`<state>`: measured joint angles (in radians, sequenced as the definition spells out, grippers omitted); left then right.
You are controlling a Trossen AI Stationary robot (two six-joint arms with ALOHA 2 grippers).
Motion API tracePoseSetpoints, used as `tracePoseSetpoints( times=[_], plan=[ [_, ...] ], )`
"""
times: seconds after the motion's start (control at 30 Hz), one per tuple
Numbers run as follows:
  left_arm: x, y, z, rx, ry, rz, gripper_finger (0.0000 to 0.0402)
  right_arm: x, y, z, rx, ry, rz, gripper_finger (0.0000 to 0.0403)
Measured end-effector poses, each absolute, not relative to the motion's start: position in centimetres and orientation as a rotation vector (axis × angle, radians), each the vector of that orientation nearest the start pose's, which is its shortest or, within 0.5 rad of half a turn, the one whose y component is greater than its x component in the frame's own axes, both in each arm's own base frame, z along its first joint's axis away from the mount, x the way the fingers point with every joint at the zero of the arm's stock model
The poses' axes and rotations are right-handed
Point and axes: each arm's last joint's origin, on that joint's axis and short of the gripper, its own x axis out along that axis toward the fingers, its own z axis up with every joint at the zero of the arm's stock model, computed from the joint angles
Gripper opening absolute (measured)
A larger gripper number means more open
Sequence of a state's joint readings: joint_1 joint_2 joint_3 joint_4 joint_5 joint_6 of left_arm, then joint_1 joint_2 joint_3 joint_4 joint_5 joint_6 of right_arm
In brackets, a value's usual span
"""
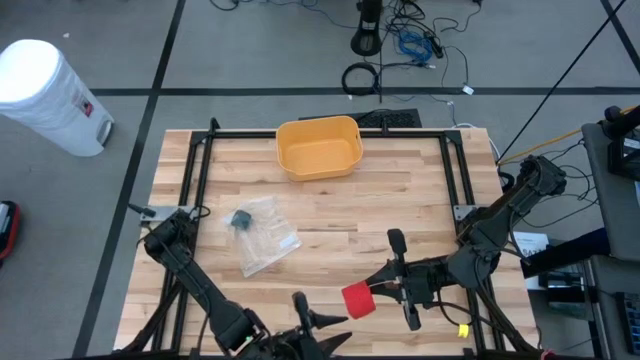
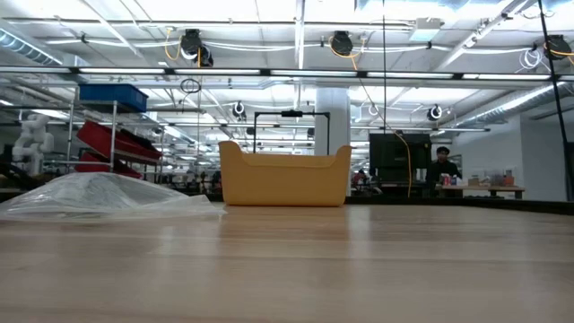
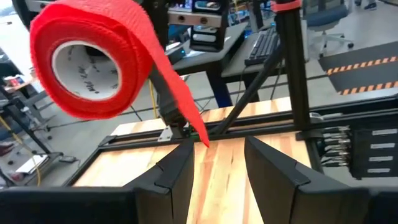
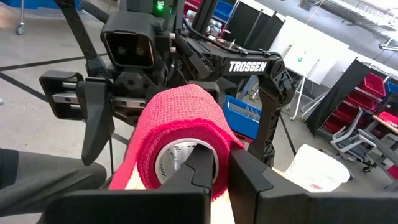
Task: Roll bandage
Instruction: Roll the red bandage
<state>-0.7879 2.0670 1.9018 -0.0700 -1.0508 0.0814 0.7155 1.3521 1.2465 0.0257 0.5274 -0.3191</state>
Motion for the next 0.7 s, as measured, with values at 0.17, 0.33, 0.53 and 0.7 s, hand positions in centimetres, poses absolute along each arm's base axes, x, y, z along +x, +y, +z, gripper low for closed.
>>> tracePoseSetpoints(
  times=[0.17,0.33,0.53,0.7],
  plan=[
    [35.9,-31.5,33.6,0.244,0.15,0.299,0.0148,24.0,18.9,38.8,-0.364,0.034,0.197,0.0019],
    [36.8,-30.4,33.6,0.234,0.148,0.331,0.0148,24.0,18.9,38.8,-0.365,0.035,0.197,0.0019],
    [37.4,-29.8,33.6,0.241,0.156,0.31,0.0148,24.0,18.9,38.8,-0.368,0.034,0.197,0.0019],
    [37.3,-29.9,33.6,0.29,0.164,0.291,0.0124,24.0,18.9,38.8,-0.368,0.034,0.197,0.0019]
  ],
)
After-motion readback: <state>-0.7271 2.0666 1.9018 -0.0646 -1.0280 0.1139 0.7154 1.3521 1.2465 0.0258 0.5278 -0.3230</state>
